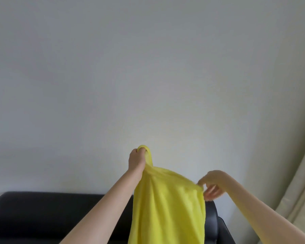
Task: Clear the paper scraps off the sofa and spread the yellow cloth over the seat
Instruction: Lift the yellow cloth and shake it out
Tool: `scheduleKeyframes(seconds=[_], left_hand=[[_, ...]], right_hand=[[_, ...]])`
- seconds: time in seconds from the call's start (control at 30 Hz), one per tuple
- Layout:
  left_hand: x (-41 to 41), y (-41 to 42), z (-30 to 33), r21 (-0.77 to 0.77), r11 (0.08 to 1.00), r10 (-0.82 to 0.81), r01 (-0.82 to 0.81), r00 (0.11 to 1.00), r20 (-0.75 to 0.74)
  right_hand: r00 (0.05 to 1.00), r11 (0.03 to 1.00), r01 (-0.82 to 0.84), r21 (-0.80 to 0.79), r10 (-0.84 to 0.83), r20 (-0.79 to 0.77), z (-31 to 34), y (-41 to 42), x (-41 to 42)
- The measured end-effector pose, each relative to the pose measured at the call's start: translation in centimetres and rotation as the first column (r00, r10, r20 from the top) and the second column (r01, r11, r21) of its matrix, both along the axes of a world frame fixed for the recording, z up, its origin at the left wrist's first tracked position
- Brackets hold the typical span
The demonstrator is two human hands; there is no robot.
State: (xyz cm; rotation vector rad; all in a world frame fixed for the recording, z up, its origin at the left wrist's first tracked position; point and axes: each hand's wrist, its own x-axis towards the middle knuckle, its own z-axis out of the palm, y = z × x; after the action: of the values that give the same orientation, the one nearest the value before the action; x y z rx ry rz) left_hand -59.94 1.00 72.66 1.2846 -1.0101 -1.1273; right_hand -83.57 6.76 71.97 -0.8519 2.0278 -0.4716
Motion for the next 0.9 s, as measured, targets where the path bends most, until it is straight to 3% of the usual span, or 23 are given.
scheduleKeyframes(seconds=[0.03, 0.07, 0.1, 0.13, 0.2, 0.23, 0.33, 0.47, 0.53, 0.6, 0.7, 0.8, 0.9], left_hand=[[-0.1, 0.0, 0.0, -0.011, 1.0, -0.007, 0.007, 1.0, 0.012], [-0.3, 0.0, -0.1, -0.024, 0.999, -0.025, 0.026, 0.999, 0.03], [-0.5, 0.2, -0.1, -0.037, 0.997, -0.061, 0.063, 0.996, 0.058], [-0.8, 0.4, -0.1, -0.052, 0.992, -0.112, 0.117, 0.989, 0.1], [-1.4, 0.9, -0.2, -0.079, 0.964, -0.232, 0.254, 0.948, 0.219], [-1.7, 1.1, -0.1, -0.093, 0.945, -0.277, 0.313, 0.92, 0.278], [-2.1, 1.6, 0.6, -0.135, 0.903, -0.333, 0.408, 0.863, 0.379], [-1.3, 0.7, 1.0, -0.178, 0.894, -0.286, 0.41, 0.83, 0.479], [-0.7, -0.1, 0.9, -0.191, 0.895, -0.244, 0.404, 0.801, 0.547], [-0.3, -0.6, 1.1, -0.201, 0.893, -0.216, 0.402, 0.776, 0.592], [-0.5, -1.0, 2.1, -0.264, 0.872, -0.179, 0.412, 0.771, 0.611], [-1.3, -0.7, 3.6, -0.446, 0.841, -0.023, 0.307, 0.843, 0.537], [-2.2, 0.1, 4.8, -0.554, 0.804, 0.044, 0.216, 0.907, 0.418]], right_hand=[[0.943, 0.98, -0.174, 0.096, 0.194, -0.271, -0.4, 0.1, 0.7], [0.831, 0.945, -0.315, 0.091, 0.321, -0.453, -1.0, -0.1, 1.4], [0.763, 0.904, -0.428, -0.006, 0.359, -0.537, -1.6, -0.7, 2.2], [0.779, 0.85, -0.498, -0.171, 0.352, -0.518, -2.3, -1.4, 3.0], [0.887, 0.736, -0.462, -0.495, 0.374, -0.272, -2.6, -1.8, 4.8], [0.882, 0.701, -0.464, -0.542, 0.422, -0.21, -2.5, -2.0, 5.6], [0.826, 0.646, -0.553, -0.526, 0.51, -0.241, -2.7, -2.4, 7.5], [0.93, 0.712, -0.361, -0.602, 0.323, -0.174, -3.3, -2.7, 7.7], [0.952, 0.678, -0.295, -0.673, 0.15, -0.266, -2.8, -2.8, 6.9], [0.896, 0.597, -0.339, -0.727, -0.03, -0.443, -1.4, -2.7, 6.1], [0.792, 0.51, -0.464, -0.725, -0.128, -0.597, 0.7, -2.8, 5.5], [0.674, 0.614, -0.531, -0.584, -0.111, -0.73, 0.5, -2.7, 5.0], [0.618, 0.773, -0.426, -0.471, -0.131, -0.775, -2.7, -2.5, 3.9]])
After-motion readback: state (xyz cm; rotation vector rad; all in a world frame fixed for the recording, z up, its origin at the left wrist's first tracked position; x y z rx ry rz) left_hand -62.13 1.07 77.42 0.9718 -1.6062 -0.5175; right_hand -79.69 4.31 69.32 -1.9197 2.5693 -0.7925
